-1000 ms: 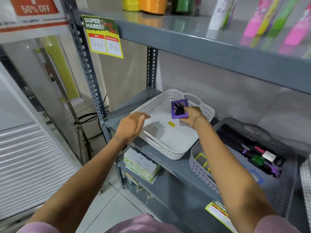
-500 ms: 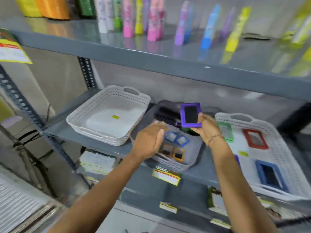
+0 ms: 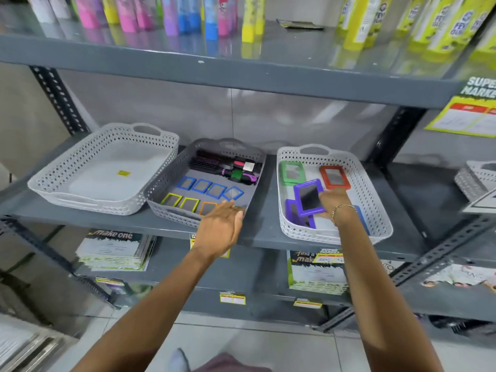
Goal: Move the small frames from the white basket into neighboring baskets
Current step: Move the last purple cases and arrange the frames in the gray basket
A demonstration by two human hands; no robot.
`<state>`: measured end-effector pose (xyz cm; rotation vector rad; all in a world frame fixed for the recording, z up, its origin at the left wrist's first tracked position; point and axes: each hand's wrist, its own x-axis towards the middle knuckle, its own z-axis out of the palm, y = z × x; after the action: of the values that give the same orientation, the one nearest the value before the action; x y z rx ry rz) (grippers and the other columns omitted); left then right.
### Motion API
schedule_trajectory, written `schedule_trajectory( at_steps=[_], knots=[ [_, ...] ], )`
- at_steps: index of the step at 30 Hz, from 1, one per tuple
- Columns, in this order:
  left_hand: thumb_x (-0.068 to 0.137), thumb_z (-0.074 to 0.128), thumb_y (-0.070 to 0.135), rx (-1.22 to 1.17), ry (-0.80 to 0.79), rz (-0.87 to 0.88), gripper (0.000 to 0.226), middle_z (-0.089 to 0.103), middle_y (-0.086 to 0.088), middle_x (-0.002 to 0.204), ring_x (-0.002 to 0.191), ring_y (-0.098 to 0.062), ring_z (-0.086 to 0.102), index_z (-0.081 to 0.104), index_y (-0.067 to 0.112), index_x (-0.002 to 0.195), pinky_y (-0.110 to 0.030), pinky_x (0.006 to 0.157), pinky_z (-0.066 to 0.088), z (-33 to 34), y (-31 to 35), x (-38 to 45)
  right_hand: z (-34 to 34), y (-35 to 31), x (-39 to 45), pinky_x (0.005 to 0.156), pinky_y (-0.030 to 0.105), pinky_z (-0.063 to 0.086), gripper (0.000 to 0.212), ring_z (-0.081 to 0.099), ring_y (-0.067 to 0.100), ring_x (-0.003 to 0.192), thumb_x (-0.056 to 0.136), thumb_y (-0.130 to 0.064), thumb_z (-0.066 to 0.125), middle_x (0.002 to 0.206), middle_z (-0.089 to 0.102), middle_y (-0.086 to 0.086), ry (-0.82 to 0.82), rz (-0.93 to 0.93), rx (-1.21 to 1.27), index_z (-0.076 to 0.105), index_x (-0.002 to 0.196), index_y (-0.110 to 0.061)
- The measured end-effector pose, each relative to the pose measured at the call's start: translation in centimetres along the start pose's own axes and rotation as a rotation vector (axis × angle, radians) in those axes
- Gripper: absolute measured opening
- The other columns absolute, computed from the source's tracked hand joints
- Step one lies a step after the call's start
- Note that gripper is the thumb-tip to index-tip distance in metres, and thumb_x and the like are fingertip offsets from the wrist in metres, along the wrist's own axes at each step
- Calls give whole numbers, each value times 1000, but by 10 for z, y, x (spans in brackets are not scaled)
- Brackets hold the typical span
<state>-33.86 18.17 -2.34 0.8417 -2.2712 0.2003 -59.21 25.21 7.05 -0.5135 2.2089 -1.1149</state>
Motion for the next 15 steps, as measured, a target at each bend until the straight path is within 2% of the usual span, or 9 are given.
schedule_trajectory(
  at_steps=[1,2,3,4,5,7,9,15],
  knots=[
    [105,13,26,37,-1,3,66,74,-11,92,100,-27,68,73,3,92,-35,98,44,1,0,1,2,5,4,72,38,61,13,61,33,96,88,0,47,99,62,17,-6,7,-41,51,78,-8],
    [105,14,25,64,0,16,65,74,-11,91,98,-27,69,73,2,90,-35,98,44,2,1,0,4,9,3,82,43,58,9,62,38,99,87,0,48,104,61,22,-14,4,-80,53,94,-2],
    [105,15,24,87,5,26,65,74,-12,91,95,-27,69,74,2,88,-36,99,43,3,0,0,7,9,0,86,42,54,20,61,38,99,87,-1,48,108,59,24,-23,5,-126,51,107,1],
    [104,15,24,104,11,34,65,74,-13,91,94,-28,70,74,1,88,-35,99,42,3,1,0,9,8,-4,84,38,50,24,59,36,97,89,-2,47,110,57,24,-35,0,-181,49,113,2],
    [104,15,24,112,21,41,65,74,-14,91,93,-28,70,74,1,88,-35,99,41,3,2,-1,10,7,-9,81,38,49,24,59,35,98,91,-3,46,114,57,25,-32,-8,-228,49,114,2],
    [104,16,24,112,32,54,64,74,-15,91,93,-29,70,73,0,89,-34,101,38,2,2,-1,15,5,-12,90,42,49,26,59,38,111,92,-6,46,124,57,25,-14,-9,-295,51,117,2],
    [104,17,24,108,43,58,63,74,-15,90,93,-30,70,73,-2,90,-33,102,35,1,3,-2,18,4,-13,95,41,47,33,54,39,120,92,-7,47,131,55,25,15,-13,-350,50,124,4],
    [104,14,25,106,35,41,66,74,-15,91,93,-30,70,73,-2,92,-32,102,33,1,4,-2,18,10,-17,94,38,49,29,58,37,117,89,-7,54,124,62,22,65,-28,-504,57,116,4]
  ],
)
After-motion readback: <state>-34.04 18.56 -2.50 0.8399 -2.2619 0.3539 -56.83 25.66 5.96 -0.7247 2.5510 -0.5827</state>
